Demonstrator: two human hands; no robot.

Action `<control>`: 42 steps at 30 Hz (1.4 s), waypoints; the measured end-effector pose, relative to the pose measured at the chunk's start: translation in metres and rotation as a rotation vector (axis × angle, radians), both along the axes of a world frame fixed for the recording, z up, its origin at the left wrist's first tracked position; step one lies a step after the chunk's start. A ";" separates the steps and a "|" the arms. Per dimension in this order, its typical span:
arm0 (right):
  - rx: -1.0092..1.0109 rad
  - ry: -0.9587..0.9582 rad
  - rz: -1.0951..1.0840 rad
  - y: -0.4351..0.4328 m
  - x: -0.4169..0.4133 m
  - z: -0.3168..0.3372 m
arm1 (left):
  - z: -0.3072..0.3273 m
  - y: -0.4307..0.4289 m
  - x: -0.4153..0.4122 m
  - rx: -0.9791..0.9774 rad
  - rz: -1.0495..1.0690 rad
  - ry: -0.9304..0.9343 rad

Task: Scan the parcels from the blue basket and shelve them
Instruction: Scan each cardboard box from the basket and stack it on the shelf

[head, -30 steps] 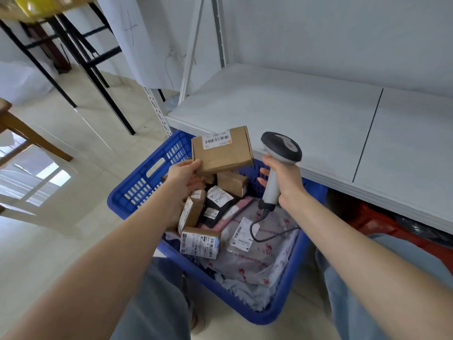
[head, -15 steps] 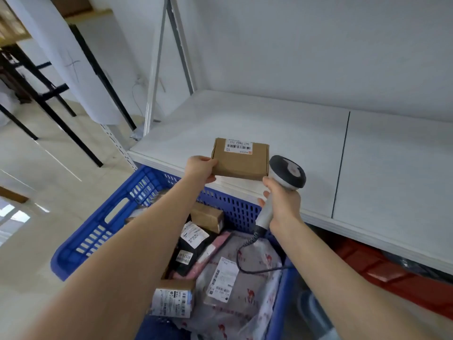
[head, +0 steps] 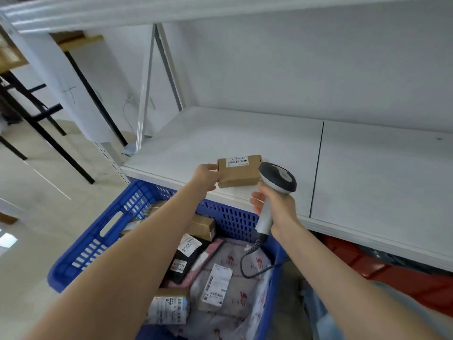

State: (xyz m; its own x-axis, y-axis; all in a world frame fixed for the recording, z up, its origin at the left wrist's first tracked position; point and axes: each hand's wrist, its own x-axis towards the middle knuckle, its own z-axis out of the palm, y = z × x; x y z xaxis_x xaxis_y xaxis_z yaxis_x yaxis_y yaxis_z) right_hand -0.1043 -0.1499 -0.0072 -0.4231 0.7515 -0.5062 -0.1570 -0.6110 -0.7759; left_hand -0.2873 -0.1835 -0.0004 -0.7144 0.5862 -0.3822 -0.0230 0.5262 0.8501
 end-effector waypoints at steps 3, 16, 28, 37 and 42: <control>0.059 0.001 0.076 -0.016 0.017 0.026 | 0.019 -0.022 0.026 0.028 -0.020 0.011; -0.095 -0.201 0.362 -0.093 -0.014 -0.018 | -0.034 -0.169 0.020 -0.265 -0.009 0.145; -0.251 -0.368 0.465 -0.117 -0.096 -0.144 | -0.158 -0.214 -0.027 -0.637 -0.153 0.214; -0.267 -0.525 0.683 -0.145 -0.102 -0.238 | -0.212 -0.245 -0.042 -0.824 -0.080 0.044; -0.260 -0.499 0.775 -0.153 -0.099 -0.242 | -0.216 -0.242 -0.037 -0.711 0.046 -0.057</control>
State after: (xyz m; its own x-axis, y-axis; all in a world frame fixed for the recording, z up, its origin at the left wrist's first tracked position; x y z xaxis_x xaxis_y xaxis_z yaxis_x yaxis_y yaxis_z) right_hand -0.2036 -0.3029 -0.2487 -0.4458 0.1917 -0.8743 0.6757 -0.5686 -0.4692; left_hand -0.3246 -0.4255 -0.2164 -0.6998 0.1510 -0.6982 -0.0925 0.9500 0.2982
